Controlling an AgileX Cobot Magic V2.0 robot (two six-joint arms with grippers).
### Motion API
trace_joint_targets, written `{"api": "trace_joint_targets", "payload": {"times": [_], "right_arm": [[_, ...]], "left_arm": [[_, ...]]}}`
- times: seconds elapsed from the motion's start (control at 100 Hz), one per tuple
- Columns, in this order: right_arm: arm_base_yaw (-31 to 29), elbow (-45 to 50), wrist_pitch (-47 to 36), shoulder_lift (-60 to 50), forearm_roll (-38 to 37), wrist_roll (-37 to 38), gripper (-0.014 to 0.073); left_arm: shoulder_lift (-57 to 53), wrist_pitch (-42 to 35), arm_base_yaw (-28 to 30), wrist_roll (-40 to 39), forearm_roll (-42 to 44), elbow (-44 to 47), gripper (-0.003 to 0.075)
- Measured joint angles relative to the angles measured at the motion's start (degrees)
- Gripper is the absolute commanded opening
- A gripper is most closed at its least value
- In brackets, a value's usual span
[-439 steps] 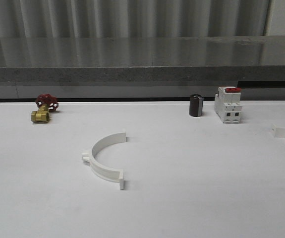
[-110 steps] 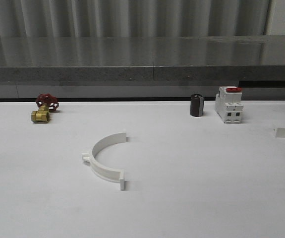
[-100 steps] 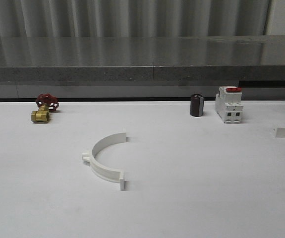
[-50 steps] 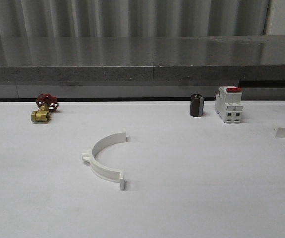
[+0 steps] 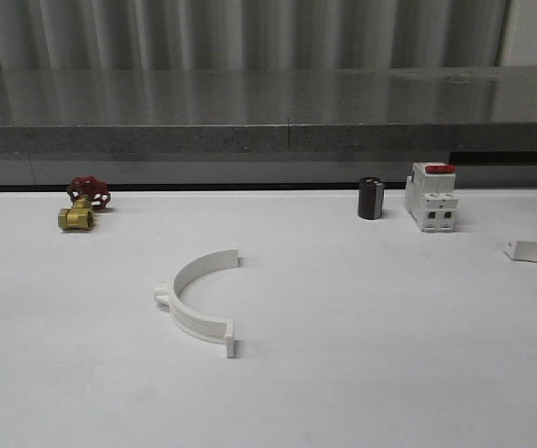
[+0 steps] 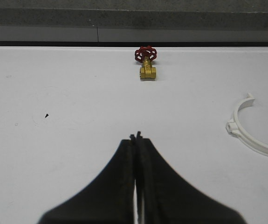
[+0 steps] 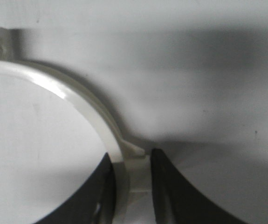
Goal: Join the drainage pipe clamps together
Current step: 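Carry the clamp half with the right gripper toward the placed half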
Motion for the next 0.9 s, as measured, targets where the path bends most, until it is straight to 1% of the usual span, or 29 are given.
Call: {"api": "trace_joint_targets", "payload": {"times": [0.1, 0.24, 0.33, 0.47, 0.63, 0.78, 0.9], "right_arm": [[0.0, 0.0, 0.37, 0.0, 0.34, 0.0, 0.0038], [0.69, 0.0, 0.76, -0.56, 3.3, 1.53, 0.0038], [2.75, 0.0, 0.87, -2.28, 3.92, 3.19, 0.0041], [8.2, -0.36, 1.75, -4.56, 4.33, 7.91, 0.0041], [16.18, -2.24, 2.77, -4.87, 3.4, 15.94, 0.0041], [23.4, -4.79, 3.88, -4.87, -1.56, 27.15, 0.0041], [27.82, -6.9, 5.43, -3.85, -6.48, 35.69, 0.0041]], "left_arm": [[0.0, 0.0, 0.0, 0.0, 0.0, 0.0, -0.002], [0.0, 0.0, 0.0, 0.0, 0.0, 0.0, -0.002], [0.0, 0.0, 0.0, 0.0, 0.0, 0.0, -0.002], [0.0, 0.0, 0.0, 0.0, 0.0, 0.0, -0.002], [0.0, 0.0, 0.0, 0.0, 0.0, 0.0, -0.002], [0.0, 0.0, 0.0, 0.0, 0.0, 0.0, -0.002], [0.0, 0.0, 0.0, 0.0, 0.0, 0.0, -0.002]]}}
